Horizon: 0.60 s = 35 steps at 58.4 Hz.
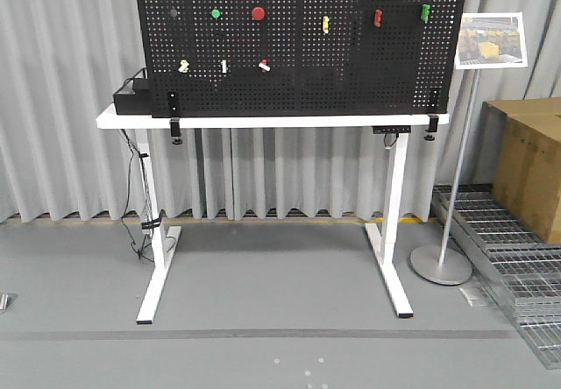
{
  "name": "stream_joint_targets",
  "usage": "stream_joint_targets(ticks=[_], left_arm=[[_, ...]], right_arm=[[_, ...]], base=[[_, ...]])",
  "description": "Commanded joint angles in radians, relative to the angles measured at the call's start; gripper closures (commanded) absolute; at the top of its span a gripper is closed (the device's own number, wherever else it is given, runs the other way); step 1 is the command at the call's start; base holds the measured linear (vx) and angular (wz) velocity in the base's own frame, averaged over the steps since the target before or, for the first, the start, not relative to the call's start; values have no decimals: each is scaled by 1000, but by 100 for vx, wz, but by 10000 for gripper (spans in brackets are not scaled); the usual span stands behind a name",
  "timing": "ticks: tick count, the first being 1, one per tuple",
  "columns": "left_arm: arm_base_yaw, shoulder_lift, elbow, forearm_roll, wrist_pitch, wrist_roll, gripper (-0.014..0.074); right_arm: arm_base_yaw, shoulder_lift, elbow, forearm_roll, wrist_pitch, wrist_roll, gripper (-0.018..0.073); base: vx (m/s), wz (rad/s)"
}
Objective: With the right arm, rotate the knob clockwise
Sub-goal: 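Drive the base forward up close to the black pegboard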
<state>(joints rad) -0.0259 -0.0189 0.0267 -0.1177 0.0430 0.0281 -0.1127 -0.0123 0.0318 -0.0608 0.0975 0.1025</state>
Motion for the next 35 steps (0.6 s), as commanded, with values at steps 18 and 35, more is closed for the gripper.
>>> stream_joint_targets(ticks=[18,35], left_arm=[[2,0,13,-8,-82,-10,603],[2,0,13,-8,-82,-10,603]], right_arm=[[-7,-9,5,-11,-87,-6,568],[-7,-9,5,-11,-87,-6,568]], base=[[0,0],[0,0]])
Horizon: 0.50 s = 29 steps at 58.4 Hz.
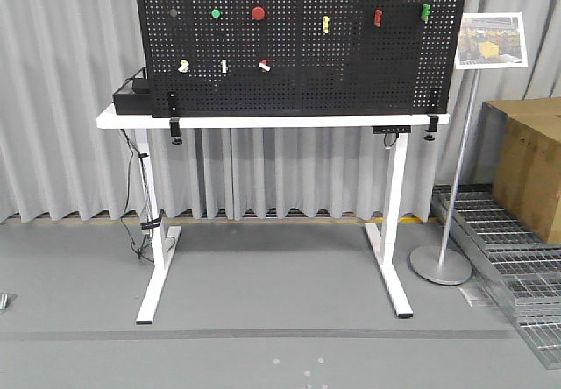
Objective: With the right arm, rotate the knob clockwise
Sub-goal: 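Drive the base forward up close to the black pegboard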
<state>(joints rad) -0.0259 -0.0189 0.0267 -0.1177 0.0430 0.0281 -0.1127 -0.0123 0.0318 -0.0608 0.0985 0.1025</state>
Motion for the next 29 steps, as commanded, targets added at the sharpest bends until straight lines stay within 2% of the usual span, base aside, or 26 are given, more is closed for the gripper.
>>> stream_joint_targets(ticks=[1,16,29], left_arm=[[2,0,13,-8,-82,-10,603],[2,0,13,-8,-82,-10,603],[2,0,13,-8,-82,-10,603]], right_arm=[[-7,-9,5,-11,-88,-6,568],[-7,-9,5,-11,-88,-6,568],[-7,-9,5,-11,-88,-6,568]], base=[[2,-1],[9,0],[28,5]])
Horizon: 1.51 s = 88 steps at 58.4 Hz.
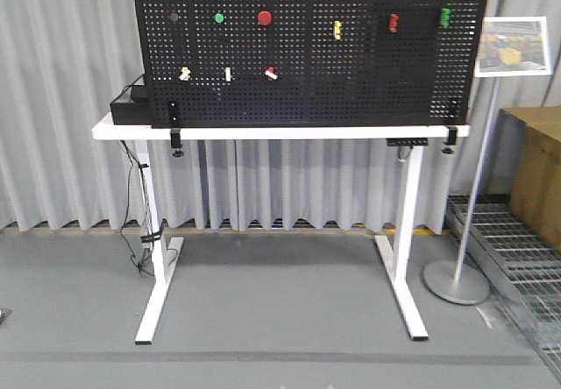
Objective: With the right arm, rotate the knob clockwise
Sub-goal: 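Drive the base forward up close to the black pegboard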
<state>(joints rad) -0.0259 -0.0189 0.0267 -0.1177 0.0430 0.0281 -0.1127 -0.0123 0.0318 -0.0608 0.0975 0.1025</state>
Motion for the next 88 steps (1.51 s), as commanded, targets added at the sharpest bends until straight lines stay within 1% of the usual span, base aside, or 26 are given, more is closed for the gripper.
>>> stream_joint_targets(ticks=[1,88], left_arm=[[2,0,13,-8,-82,-10,603],[2,1,13,-8,-82,-10,603]], right_arm=[[-7,-9,5,-11,-87,-6,568],[-7,-9,5,-11,-87,-6,568]], base=[[36,10],[46,-1]])
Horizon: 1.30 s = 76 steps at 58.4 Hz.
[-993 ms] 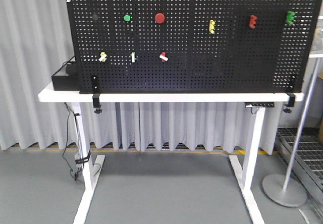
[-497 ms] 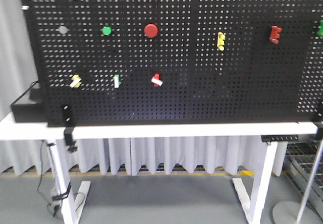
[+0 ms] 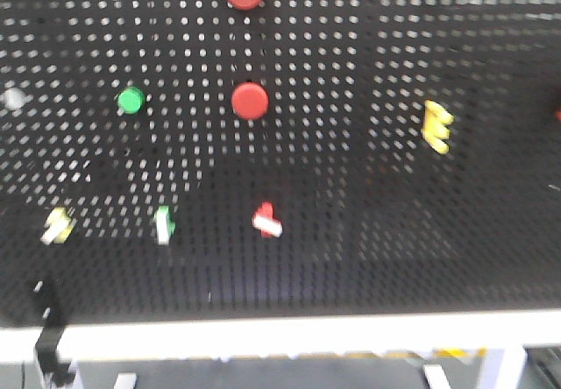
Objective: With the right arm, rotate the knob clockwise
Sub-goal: 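Drive the base forward up close to the black pegboard, then move the right gripper toward the small silver knob on the pegboard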
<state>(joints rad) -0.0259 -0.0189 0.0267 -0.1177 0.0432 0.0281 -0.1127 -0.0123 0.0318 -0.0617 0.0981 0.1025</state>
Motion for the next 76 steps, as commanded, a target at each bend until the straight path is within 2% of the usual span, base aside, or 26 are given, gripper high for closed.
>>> stream_joint_targets(ticks=[1,32,69,76], left_arm=[[2,1,13,-8,-82,-10,603],[2,1,13,-8,-82,-10,603],[2,1,13,-8,-82,-10,603],[2,1,13,-8,-82,-10,603]], right_arm=[[-7,-9,5,-10,-88,-6,568],[-7,-9,5,-10,-88,-6,568],[-7,-9,5,0,-92,-6,568],[-7,-9,-1,15,-230,0,568]], base=[[44,7],[33,4],[5,0],[0,0]])
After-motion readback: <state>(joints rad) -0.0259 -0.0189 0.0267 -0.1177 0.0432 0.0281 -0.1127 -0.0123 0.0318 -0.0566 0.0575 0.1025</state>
